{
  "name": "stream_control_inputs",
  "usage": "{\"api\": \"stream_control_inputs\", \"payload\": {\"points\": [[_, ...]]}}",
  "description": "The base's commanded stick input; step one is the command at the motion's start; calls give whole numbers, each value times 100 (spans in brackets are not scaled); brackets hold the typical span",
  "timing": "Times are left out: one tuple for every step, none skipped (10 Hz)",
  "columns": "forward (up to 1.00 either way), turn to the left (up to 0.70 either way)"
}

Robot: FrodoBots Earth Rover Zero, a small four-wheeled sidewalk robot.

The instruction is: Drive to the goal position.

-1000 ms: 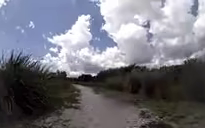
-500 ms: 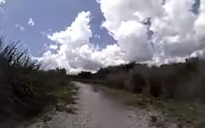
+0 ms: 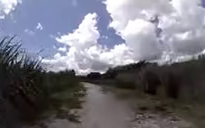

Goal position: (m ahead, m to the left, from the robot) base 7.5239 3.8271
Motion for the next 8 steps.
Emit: {"api": "stream_control_inputs", "payload": {"points": [[70, 0], [70, 0], [70, 0], [70, 0], [70, 0], [70, 0], [70, 0], [70, 0]]}}
